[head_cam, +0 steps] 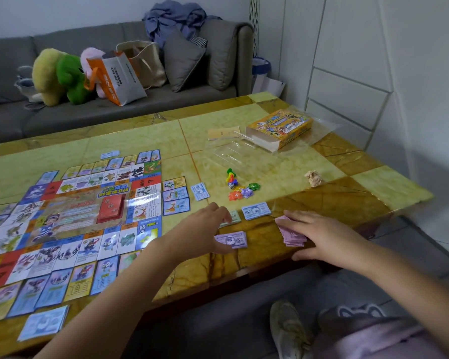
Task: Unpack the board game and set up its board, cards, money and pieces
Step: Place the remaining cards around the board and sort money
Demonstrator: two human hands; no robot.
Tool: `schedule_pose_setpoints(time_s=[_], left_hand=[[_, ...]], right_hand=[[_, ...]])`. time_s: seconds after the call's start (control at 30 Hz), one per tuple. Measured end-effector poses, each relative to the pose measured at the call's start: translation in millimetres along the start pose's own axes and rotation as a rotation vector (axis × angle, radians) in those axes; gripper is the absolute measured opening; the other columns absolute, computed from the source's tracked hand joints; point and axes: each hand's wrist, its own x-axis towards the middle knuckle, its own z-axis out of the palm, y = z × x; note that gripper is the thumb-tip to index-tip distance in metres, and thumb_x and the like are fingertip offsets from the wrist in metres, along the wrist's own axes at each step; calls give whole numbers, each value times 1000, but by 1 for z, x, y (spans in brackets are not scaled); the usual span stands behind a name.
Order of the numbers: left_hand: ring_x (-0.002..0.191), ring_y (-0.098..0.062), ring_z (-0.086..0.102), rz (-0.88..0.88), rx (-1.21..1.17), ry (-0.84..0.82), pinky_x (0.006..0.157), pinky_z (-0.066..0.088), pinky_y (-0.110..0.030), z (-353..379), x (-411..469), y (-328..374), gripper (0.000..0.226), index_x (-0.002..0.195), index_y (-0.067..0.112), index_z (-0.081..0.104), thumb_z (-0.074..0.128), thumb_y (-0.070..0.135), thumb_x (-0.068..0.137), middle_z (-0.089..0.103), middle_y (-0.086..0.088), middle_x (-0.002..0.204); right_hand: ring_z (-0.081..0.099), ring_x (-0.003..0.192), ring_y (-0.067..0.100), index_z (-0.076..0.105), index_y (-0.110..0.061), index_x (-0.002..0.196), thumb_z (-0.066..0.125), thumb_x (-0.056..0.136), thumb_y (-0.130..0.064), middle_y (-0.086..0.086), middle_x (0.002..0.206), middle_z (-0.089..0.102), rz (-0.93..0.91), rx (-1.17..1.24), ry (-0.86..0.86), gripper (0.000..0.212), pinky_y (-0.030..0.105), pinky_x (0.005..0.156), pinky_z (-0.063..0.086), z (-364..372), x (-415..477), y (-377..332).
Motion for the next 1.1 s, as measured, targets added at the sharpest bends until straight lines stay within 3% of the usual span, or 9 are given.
schedule_pose_setpoints(time_s=[0.07,0.17,0.27,0.37,0.5,0.57,0.7,0.93,1.1], left_hand=[[99,-14,51,-76,14,8,82,45,-27,1,-5,-2,64,127,26,43,73,49,76,45,4,122],[99,-15,51,-159,-22,16,82,46,-28,6,-10,-1,66,127,25,43,73,51,74,44,3,122],[92,-11,46,-173,-44,28,76,42,-25,13,-13,2,64,126,26,46,72,52,74,46,3,119],[87,-11,48,-173,-47,38,71,38,-22,16,-12,4,55,122,25,50,71,50,77,48,3,114],[89,-12,51,-182,-71,42,70,41,-22,16,-9,7,47,117,25,53,71,45,79,50,2,112],[89,-13,52,-185,-95,44,69,40,-22,18,-7,7,45,116,24,53,72,40,79,50,2,112],[88,-13,50,-189,-107,41,69,39,-22,18,-5,11,45,118,22,53,72,33,79,45,3,107],[88,-15,49,-212,-123,42,69,40,-25,19,-3,12,41,115,22,54,71,26,78,46,1,105],[81,-17,49,-235,-93,52,51,34,-21,21,-2,15,43,114,23,53,72,27,76,44,1,99]], right_hand=[[33,140,17,35,-35,144,71,78,-46,-1,153,32,-37,-53,59,76,30,110,33,6,-3,-5],[64,110,24,61,-28,125,85,61,-43,10,124,64,-98,-173,133,70,32,77,58,14,-3,-10],[68,101,24,65,-29,120,62,80,-50,10,116,68,-109,-221,158,45,32,64,60,12,-4,-20],[67,104,23,64,-31,121,33,88,-49,8,119,67,-111,-237,163,48,31,67,60,14,-4,-25],[66,108,23,62,-33,123,29,91,-46,7,122,66,-113,-222,131,48,31,68,60,14,-2,-36],[53,125,25,51,-36,134,27,95,-48,8,137,54,-112,-203,112,48,36,80,57,12,1,-44],[18,145,21,23,-39,148,29,100,-47,4,158,19,-120,-190,56,49,39,103,41,11,5,-54],[18,145,20,17,-40,149,37,95,-55,1,158,15,-160,-190,-5,59,36,107,37,4,12,-56],[24,143,18,20,-37,149,51,95,-39,-2,159,17,-181,-172,-8,63,35,106,37,7,12,-48]])
